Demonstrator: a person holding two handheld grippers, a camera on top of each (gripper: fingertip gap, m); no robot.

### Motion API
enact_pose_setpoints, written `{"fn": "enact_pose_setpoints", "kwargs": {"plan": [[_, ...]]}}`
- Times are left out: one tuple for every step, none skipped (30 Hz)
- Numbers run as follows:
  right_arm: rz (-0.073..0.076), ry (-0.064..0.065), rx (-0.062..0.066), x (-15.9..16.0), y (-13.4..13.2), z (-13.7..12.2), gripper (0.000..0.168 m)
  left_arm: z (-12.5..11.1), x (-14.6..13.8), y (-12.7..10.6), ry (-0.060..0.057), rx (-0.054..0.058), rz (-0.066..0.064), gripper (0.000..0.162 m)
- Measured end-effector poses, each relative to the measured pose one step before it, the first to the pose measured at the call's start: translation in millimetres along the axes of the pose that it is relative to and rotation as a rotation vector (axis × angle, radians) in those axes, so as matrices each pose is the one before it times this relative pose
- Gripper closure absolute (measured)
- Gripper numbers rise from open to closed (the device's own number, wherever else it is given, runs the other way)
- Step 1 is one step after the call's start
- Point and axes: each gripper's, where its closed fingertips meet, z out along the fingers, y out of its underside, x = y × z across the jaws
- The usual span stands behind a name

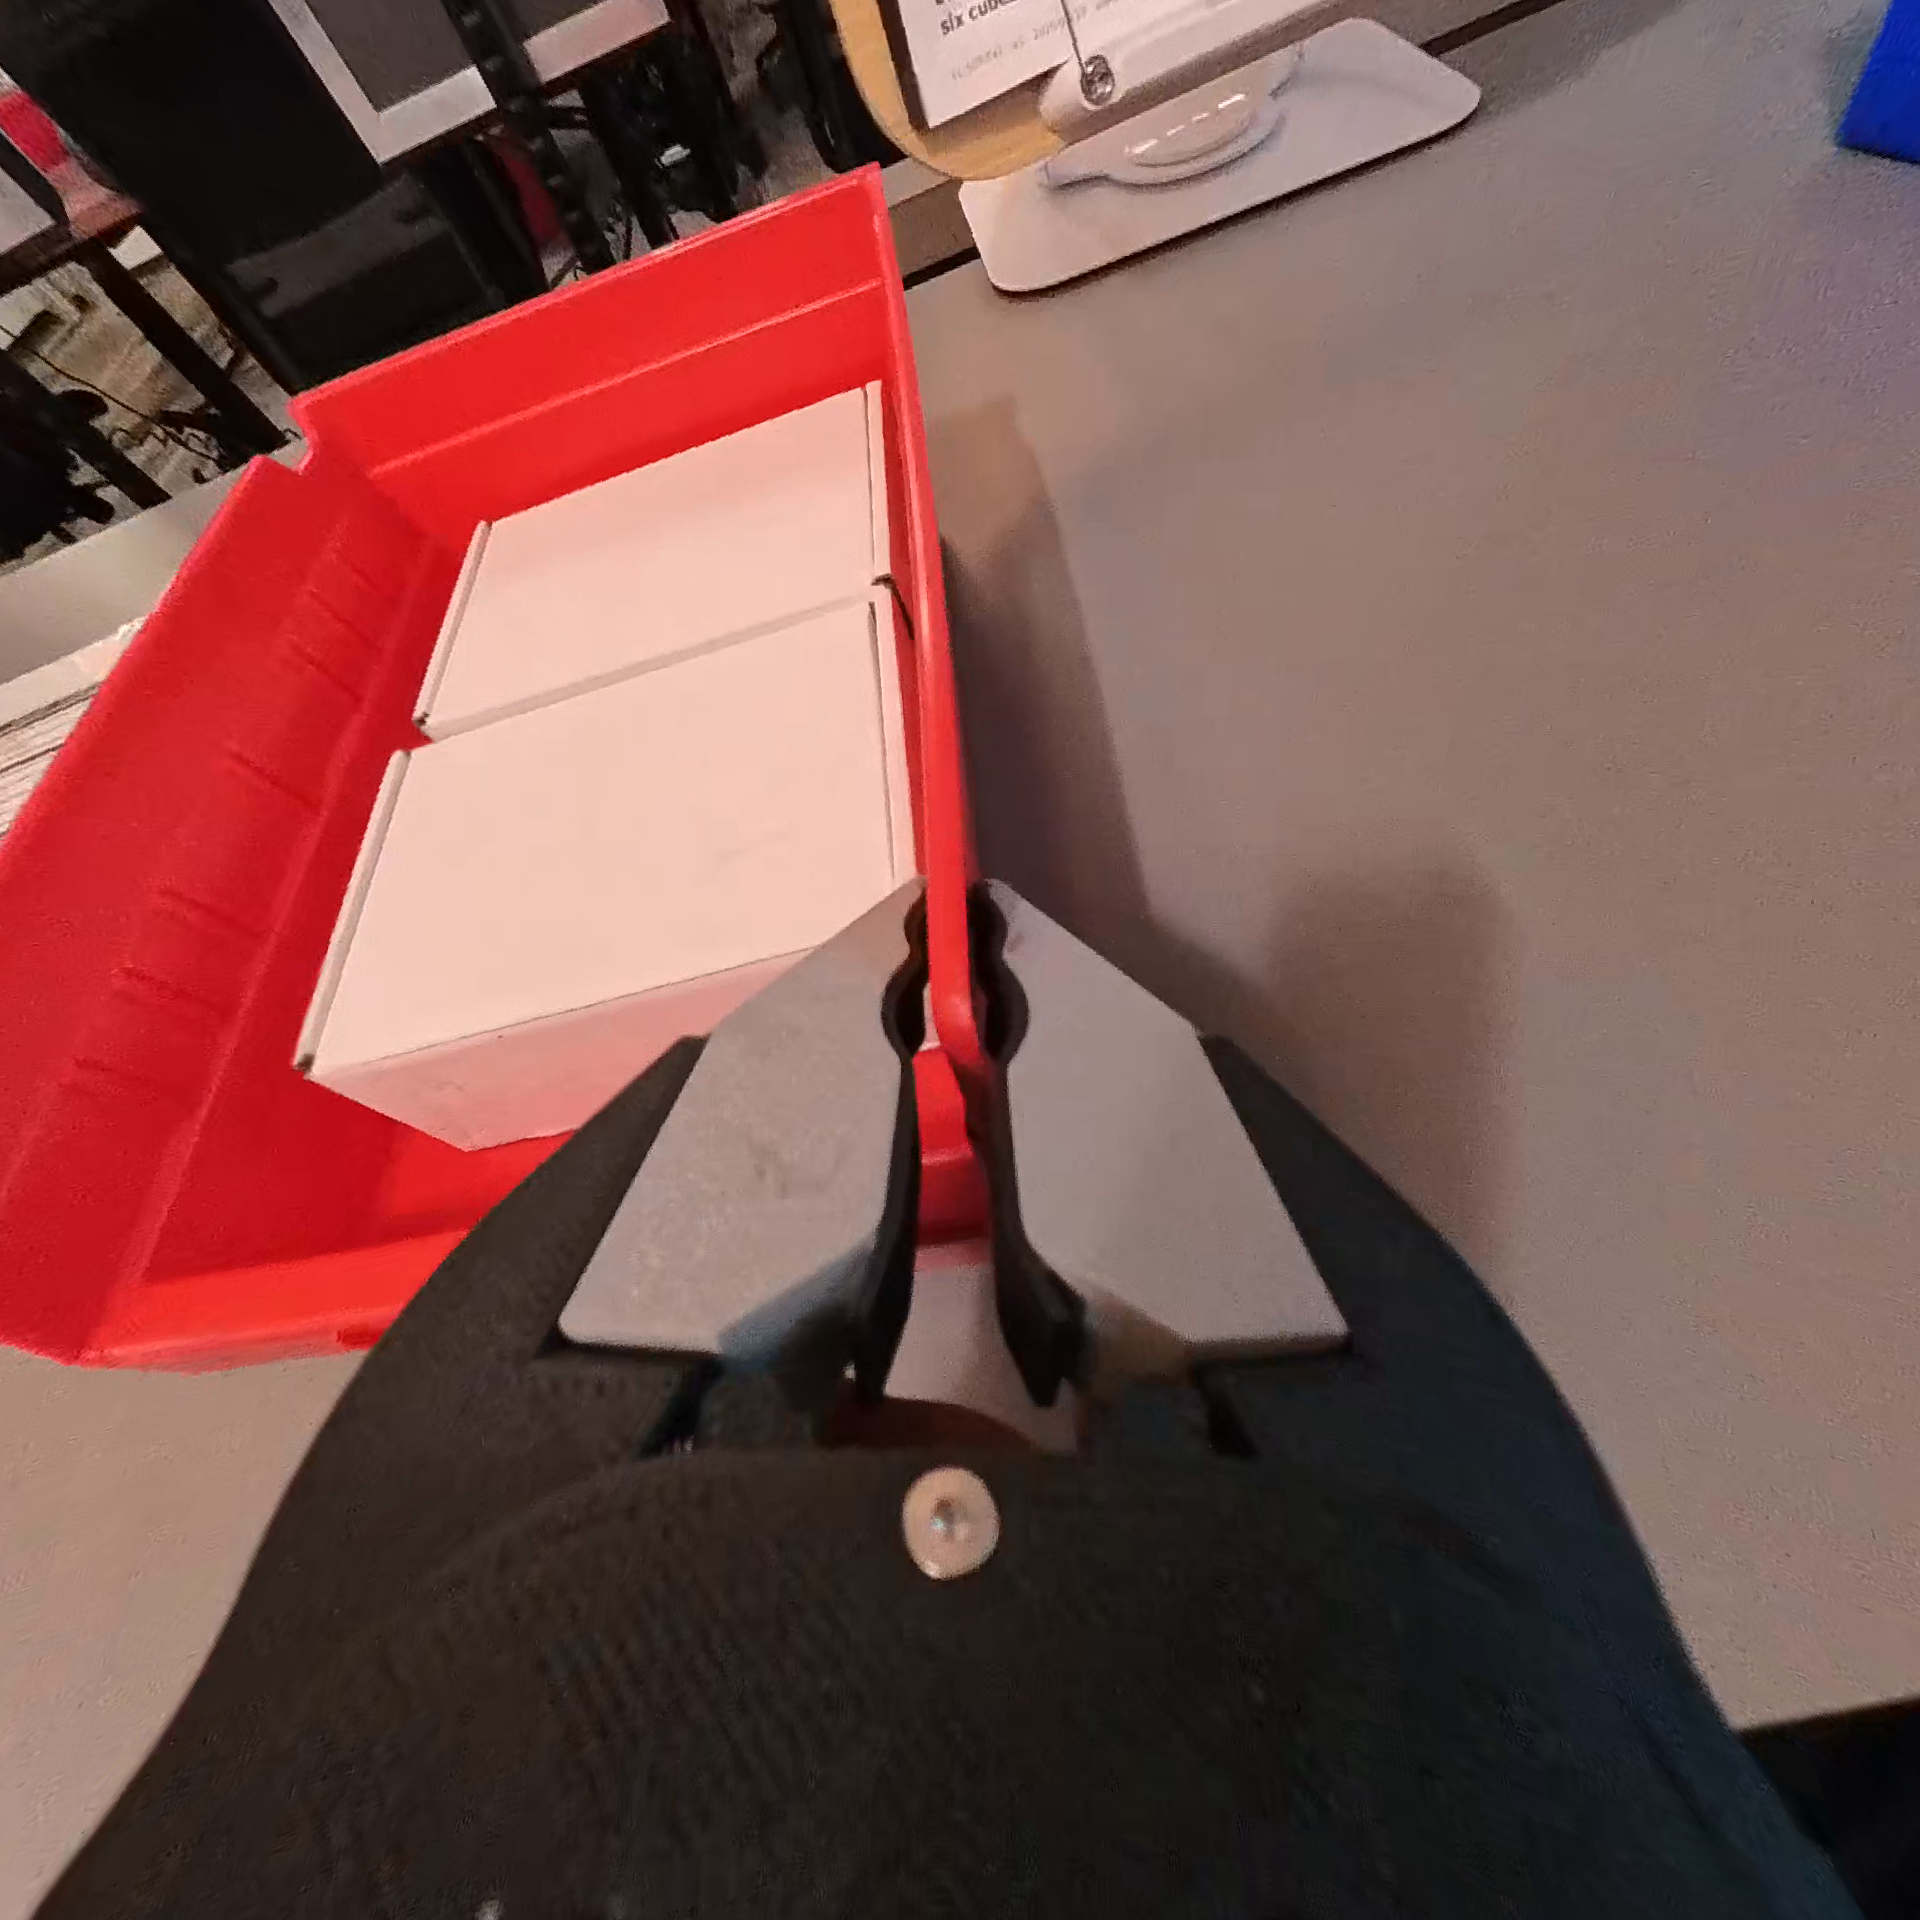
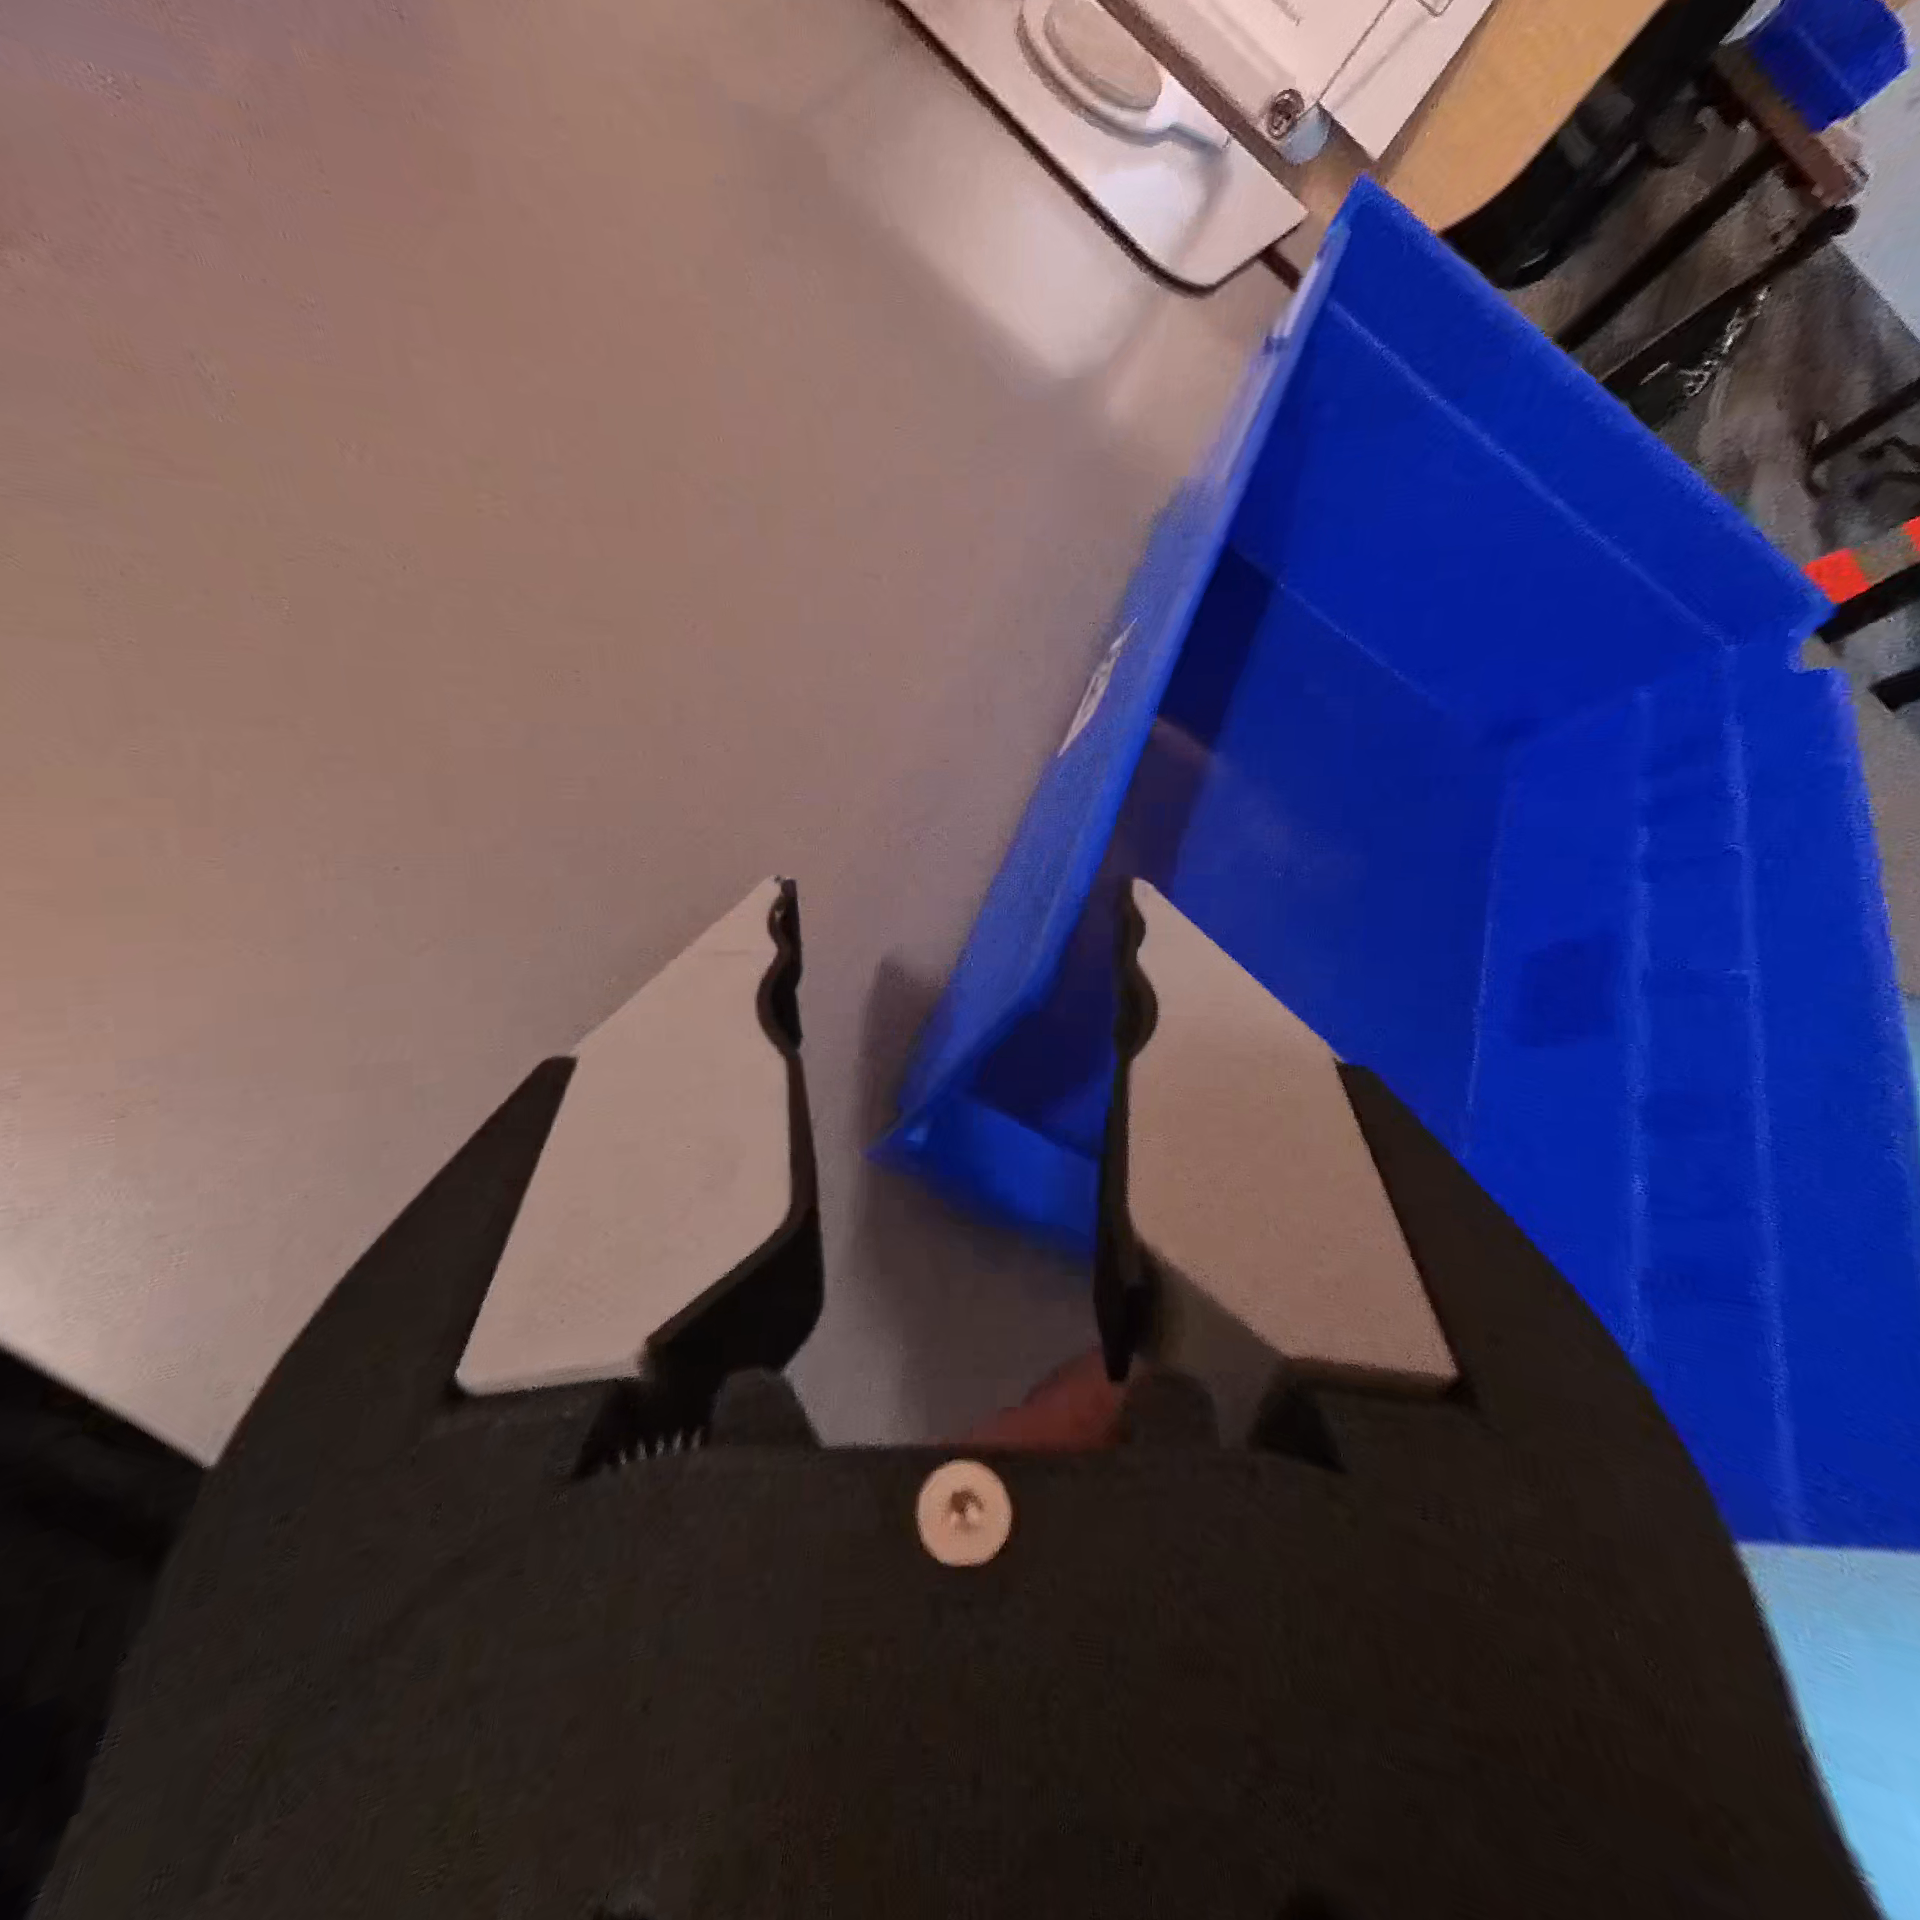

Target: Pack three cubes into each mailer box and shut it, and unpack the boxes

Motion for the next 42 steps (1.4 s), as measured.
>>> {"fn": "enact_pose_setpoints", "kwargs": {"plan": [[-0.0088, 0.0083, -0.0088, -2.44, 2.66, 7.00, 0.114, -1.49, 2.64, -1.08, 0.0027, 0.0004, 0.0087, 0.158], [-0.0031, 0.0072, -0.0133, -2.06, 2.98, 5.84, 0.115, -1.35, 4.08, -0.76, 0.0101, -0.0066, 0.0000, 0.158], [-0.0049, 0.0204, -0.0043, 0.52, 0.57, 3.39, 0.118, -1.79, 5.26, -3.31, 0.0156, 0.0065, 0.0020, 0.156], [-0.0151, 0.0197, 0.0002, 0.48, -0.71, 0.88, 0.120, -2.55, 5.35, -6.07, 0.0133, 0.0238, 0.0061, 0.155], [-0.0188, 0.0080, 0.0010, -1.28, -1.50, -0.19, 0.119, -1.47, 4.43, -4.49, 0.0071, 0.0146, 0.0112, 0.153], [-0.0102, 0.0017, 0.0045, -1.61, -1.95, -0.77, 0.119, 0.20, 3.83, -0.76, 0.0023, -0.0040, 0.0156, 0.152], [0.0008, -0.0072, 0.0051, -1.89, -1.51, -1.81, 0.119, 0.68, 3.32, -0.34, 0.0004, -0.0005, 0.0118, 0.151], [0.0094, -0.0129, 0.0040, -1.21, -1.08, -2.73, 0.120, 0.49, 1.28, -0.83, -0.0072, 0.0046, 0.0061, 0.151], [0.0171, -0.0082, 0.0055, 0.99, -1.08, -3.26, 0.124, 0.41, 0.77, 0.02, -0.0036, 0.0001, 0.0054, 0.150], [0.0218, 0.0019, 0.0093, 3.39, -1.07, -3.15, 0.131, -0.13, 0.24, 0.12, 0.0000, -0.0010, 0.0030, 0.150], [0.0228, 0.0165, 0.0062, 6.32, -0.44, -2.36, 0.140, -0.54, -0.25, -0.38, 0.0042, 0.0021, -0.0041, 0.150], [0.0181, 0.0203, -0.0020, 7.54, 1.21, -0.58, 0.145, -1.15, 0.95, -0.99, 0.0168, 0.0078, -0.0133, 0.148], [0.0142, -0.0053, -0.0036, 3.48, 1.82, 0.21, 0.142, -1.74, 2.26, -2.04, 0.0266, 0.0127, -0.0224, 0.143], [0.0108, -0.0188, -0.0023, 0.64, 1.61, 0.23, 0.146, -1.87, 2.44, -2.36, 0.0273, 0.0120, -0.0240, 0.136], [0.0048, -0.0101, 0.0021, 0.72, 0.65, -0.10, 0.148, -1.44, 1.46, -1.83, 0.0197, 0.0065, -0.0178, 0.127], [0.0024, 0.0083, 0.0046, 2.53, -0.22, -0.38, 0.148, -1.13, 0.22, -0.92, 0.0093, 0.0012, -0.0093, 0.119], [0.0016, 0.0117, 0.0014, 2.30, -0.05, 0.02, 0.148, -0.83, -0.84, 0.36, -0.0003, -0.0047, 0.0008, 0.113], [0.0047, 0.0002, 0.0049, 0.14, -0.98, -0.06, 0.149, -0.61, -1.51, 1.34, -0.0075, -0.0083, 0.0095, 0.109], [0.0104, -0.0189, 0.0175, -2.84, -3.11, -1.09, 0.149, -0.41, -1.62, 1.81, -0.0097, -0.0094, 0.0138, 0.105], [0.0136, -0.0341, 0.0238, -5.02, -4.50, -2.20, 0.142, -0.44, -1.04, 1.49, -0.0073, -0.0078, 0.0125, 0.103], [0.0101, -0.0329, 0.0190, -4.33, -4.12, -2.70, 0.133, -0.54, -0.19, 0.39, -0.0022, -0.0039, 0.0078, 0.103], [0.0073, -0.0160, 0.0174, -1.43, -3.82, -3.29, 0.132, -0.93, 0.71, -0.74, 0.0023, 0.0013, 0.0026, 0.102], [0.0078, -0.0004, 0.0209, 1.24, -4.34, -3.97, 0.133, -1.31, 0.95, -1.78, 0.0037, 0.0062, -0.0026, 0.101], [0.0088, 0.0051, 0.0205, 2.54, -4.44, -4.60, 0.133, -1.64, 0.97, -2.22, 0.0045, 0.0082, -0.0050, 0.101], [0.0097, 0.0072, 0.0186, 3.20, -4.24, -5.02, 0.132, -1.90, -1.07, -2.88, -0.0057, 0.0119, -0.0074, 0.101], [0.0102, 0.0037, 0.0218, 2.93, -4.57, -4.90, 0.132, -2.12, -4.58, -3.77, -0.0245, 0.0187, -0.0147, 0.103], [0.0118, -0.0065, 0.0261, 1.40, -5.00, -5.06, 0.133, -2.10, -4.98, -3.91, -0.0223, 0.0201, -0.0174, 0.104], [0.0162, -0.0237, 0.0290, -1.30, -5.37, -4.96, 0.134, -1.99, -2.35, -3.42, -0.0040, 0.0173, -0.0173, 0.104], [0.0239, -0.0431, 0.0321, -4.31, -5.85, -5.03, 0.134, -2.03, 0.17, -2.72, 0.0122, 0.0125, -0.0165, 0.104], [0.0311, -0.0560, 0.0347, -6.50, -6.49, -4.83, 0.133, -1.90, 1.15, -1.69, 0.0156, 0.0057, -0.0098, 0.104], [0.0327, -0.0582, 0.0323, -7.07, -6.41, -4.42, 0.132, -1.85, -0.04, -1.11, 0.0048, 0.0013, 0.0031, 0.104], [0.0295, -0.0474, 0.0246, -5.82, -5.33, -3.58, 0.130, -1.75, -1.81, -0.41, -0.0102, -0.0014, 0.0146, 0.104], [0.0208, -0.0313, 0.0137, -3.84, -3.38, -2.77, 0.128, -1.47, -3.35, 0.02, -0.0221, -0.0037, 0.0204, 0.104], [0.0078, -0.0170, 0.0036, -2.09, -1.62, -1.98, 0.125, -1.39, -2.54, 0.30, -0.0171, -0.0038, 0.0191, 0.103], [-0.0046, 0.0007, -0.0004, 0.12, -0.46, -1.44, 0.124, -1.46, -0.66, -0.17, -0.0030, -0.0006, 0.0100, 0.102], [-0.0124, 0.0201, 0.0003, 2.98, -0.31, -1.25, 0.124, -1.30, 0.55, -0.84, 0.0068, 0.0031, -0.0010, 0.102], [-0.0137, 0.0289, 0.0001, 4.32, -0.17, -1.06, 0.124, -0.92, 0.42, -1.03, 0.0081, 0.0049, -0.0063, 0.102], [-0.0096, 0.0221, -0.0011, 3.51, -0.15, -0.95, 0.123, -0.50, 0.51, -0.60, 0.0080, 0.0030, -0.0036, 0.102], [-0.0035, 0.0066, -0.0006, 1.22, -0.12, -0.74, 0.123, 0.06, 0.35, 0.46, 0.0041, -0.0013, 0.0029, 0.102], [0.0022, -0.0034, 0.0032, -0.25, -0.78, -0.69, 0.123, 0.45, 0.13, 1.01, 0.0000, -0.0024, 0.0093, 0.102], [0.0051, -0.0054, 0.0064, -0.41, -1.33, -0.79, 0.124, 0.64, 0.33, 0.85, -0.0014, -0.0003, 0.0129, 0.102], [0.0053, -0.0060, 0.0063, -0.62, -1.35, -0.72, 0.124, 0.81, -0.26, 0.65, -0.0071, -0.0006, 0.0120, 0.103]]}}
